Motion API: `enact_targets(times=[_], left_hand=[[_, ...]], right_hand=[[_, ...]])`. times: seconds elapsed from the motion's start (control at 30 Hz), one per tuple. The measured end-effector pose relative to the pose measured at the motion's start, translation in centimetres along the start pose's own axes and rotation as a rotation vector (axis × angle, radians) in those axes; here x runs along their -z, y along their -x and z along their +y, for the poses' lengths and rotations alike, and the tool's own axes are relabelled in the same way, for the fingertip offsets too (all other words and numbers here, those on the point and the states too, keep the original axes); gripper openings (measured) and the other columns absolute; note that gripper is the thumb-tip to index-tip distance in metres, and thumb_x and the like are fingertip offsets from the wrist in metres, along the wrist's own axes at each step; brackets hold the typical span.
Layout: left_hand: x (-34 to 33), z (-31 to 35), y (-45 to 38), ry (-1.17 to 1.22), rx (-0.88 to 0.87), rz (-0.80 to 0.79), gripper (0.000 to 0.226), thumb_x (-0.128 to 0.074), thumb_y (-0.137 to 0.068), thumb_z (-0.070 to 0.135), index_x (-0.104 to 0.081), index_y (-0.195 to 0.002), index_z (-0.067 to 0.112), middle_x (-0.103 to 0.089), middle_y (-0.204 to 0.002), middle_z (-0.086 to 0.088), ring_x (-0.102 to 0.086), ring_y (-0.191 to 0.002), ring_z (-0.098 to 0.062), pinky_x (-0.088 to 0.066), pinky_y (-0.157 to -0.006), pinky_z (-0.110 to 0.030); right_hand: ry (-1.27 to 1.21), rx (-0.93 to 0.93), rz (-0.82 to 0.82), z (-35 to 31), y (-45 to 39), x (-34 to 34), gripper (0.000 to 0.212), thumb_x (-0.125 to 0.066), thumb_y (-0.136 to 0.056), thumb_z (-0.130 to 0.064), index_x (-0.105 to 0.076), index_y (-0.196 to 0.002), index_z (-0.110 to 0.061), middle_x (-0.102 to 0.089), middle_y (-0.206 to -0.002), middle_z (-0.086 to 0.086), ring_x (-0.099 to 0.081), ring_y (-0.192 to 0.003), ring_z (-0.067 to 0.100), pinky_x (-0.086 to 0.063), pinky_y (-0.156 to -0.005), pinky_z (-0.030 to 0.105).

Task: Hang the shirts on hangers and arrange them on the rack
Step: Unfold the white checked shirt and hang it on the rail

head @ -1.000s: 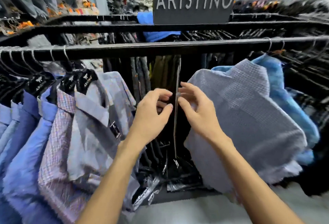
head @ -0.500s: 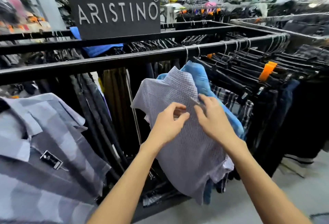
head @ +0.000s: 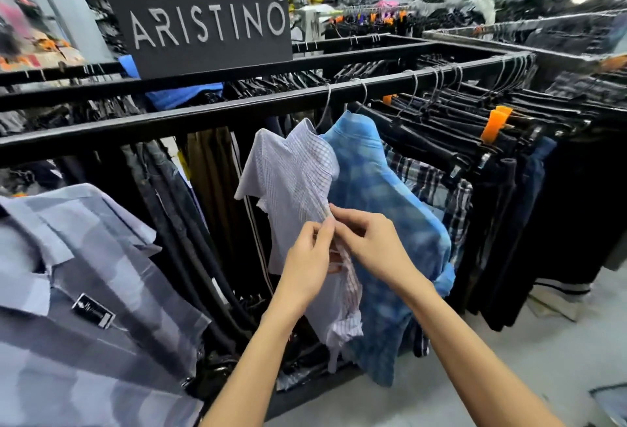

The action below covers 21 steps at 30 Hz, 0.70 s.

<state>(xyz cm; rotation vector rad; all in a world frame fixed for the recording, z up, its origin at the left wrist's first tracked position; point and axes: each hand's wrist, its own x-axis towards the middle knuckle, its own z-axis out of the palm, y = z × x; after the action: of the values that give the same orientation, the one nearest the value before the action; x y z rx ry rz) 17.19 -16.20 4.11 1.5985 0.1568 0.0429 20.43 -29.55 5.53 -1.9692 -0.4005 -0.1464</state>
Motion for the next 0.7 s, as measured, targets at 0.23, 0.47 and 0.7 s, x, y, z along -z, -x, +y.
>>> enact_targets(times=[0.23,0.47,0.7], left_hand=[[2.8,-1.6,3.9,-0.191,-0.093,-0.038,0.028,-0.048,-0.103,0.047,-0.060,-0.108,0.023,-0.069,-0.099,0.011,-0.063,-0.092,0.003,-0.045,-0.081,-0.016],[5.6,-3.6,8.1,-0.259,-0.146,-0.120,0.018,-0.052,-0.104,0.037,-0.064,-0.101,0.025,-0.071,-0.086,0.013,-0.062,-0.077,0.006,-0.045,-0.071,-0.013],[7.4,-5.4,11.4,-0.291,-0.205,-0.132,0.014,-0.062,-0.099,0.021,-0.075,-0.099,0.026,-0.075,-0.087,0.012,-0.070,-0.086,-0.006,-0.055,-0.080,-0.027]], right_hand=[[-0.013,-0.048,0.020,-0.9,4.3,-2.3,0.016,-0.067,-0.098,-0.023,-0.081,-0.102,-0.030,-0.077,-0.095,-0.022,-0.071,-0.096,-0.006,-0.054,-0.086,0.019],[0.021,-0.067,0.052,-1.5,9.6,-4.5,0.015,-0.068,-0.097,-0.025,-0.080,-0.106,-0.023,-0.078,-0.102,-0.015,-0.070,-0.100,0.000,-0.056,-0.092,0.030],[0.047,-0.103,0.022,-1.6,14.2,-5.6,0.017,-0.070,-0.096,-0.025,-0.077,-0.111,-0.021,-0.077,-0.103,-0.013,-0.071,-0.097,0.000,-0.056,-0.089,0.025]])
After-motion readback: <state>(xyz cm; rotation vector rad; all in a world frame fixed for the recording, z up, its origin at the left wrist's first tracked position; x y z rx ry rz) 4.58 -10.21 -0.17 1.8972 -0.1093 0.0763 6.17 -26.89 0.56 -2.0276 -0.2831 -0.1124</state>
